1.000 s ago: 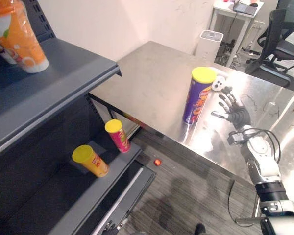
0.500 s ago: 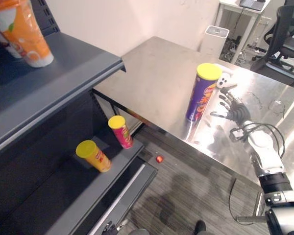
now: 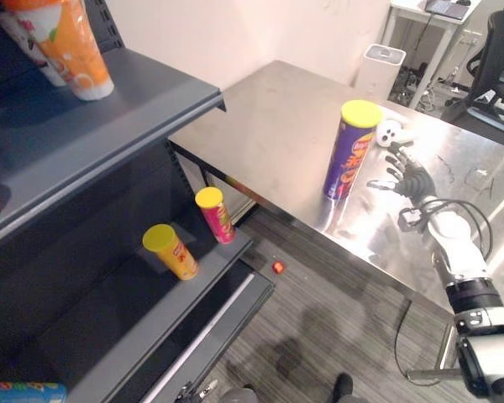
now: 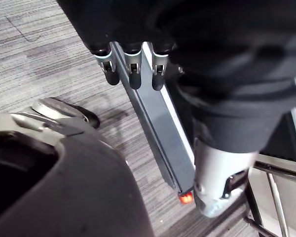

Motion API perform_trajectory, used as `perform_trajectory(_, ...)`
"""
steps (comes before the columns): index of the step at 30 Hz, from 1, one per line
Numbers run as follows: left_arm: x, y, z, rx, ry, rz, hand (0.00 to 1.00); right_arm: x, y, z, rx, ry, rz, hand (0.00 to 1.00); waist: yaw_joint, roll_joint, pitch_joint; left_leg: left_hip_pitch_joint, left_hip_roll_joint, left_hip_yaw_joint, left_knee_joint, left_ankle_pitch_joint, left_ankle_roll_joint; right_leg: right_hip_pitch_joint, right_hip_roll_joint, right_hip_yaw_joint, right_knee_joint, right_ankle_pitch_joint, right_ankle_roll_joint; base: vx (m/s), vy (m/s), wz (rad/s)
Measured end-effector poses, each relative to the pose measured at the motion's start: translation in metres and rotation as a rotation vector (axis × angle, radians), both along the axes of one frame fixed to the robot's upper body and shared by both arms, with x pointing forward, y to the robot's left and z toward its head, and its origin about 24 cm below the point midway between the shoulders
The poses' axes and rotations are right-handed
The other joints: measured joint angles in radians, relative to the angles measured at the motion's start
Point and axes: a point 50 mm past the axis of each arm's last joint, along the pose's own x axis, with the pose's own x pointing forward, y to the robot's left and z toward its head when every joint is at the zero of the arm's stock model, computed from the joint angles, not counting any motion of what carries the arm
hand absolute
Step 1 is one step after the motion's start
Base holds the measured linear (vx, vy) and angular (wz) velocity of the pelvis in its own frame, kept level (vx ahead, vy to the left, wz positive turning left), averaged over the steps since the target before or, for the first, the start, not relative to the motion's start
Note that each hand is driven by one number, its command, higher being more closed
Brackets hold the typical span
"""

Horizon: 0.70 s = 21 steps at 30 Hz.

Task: Put the gum and the chips on the shelf.

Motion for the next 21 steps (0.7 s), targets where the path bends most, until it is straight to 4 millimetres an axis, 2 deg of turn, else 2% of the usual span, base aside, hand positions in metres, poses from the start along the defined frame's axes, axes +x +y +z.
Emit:
perform_trajectory(5,0.000,0.000,0.000,0.000,-0.002,-0.001,0.00,0.000,-0.003,0.000,-0.009,-0.001,-0.004,0.00,0.002,0.000,0.001,-0.001,-0.001,-0.019,-0.014,0.012,0.000,-0.003,0.003,-0.002,0.000,0.001,0.002,-0.04,-0.030,0.03)
perform_trajectory(12,0.002,0.000,0.001,0.000,-0.009,-0.003,0.00,0.004,-0.003,0.010,-0.017,-0.025,-0.003,0.00,0.008,0.000,0.002,-0.015,-0.004,-0.034,-0.013,0.013,0.001,-0.014,0.003,-0.005,0.000,0.001,0.002,0.00,-0.001,0.01)
perform_trajectory(21,0.001,0.000,0.001,-0.001,-0.006,-0.005,0.00,0.008,-0.004,0.010,-0.017,-0.017,-0.025,0.00,0.030,-0.001,0.002,-0.014,-0.006,-0.060,-0.013,0.013,0.001,-0.007,0.003,-0.012,0.004,0.001,0.001,0.01,-0.005,0.02)
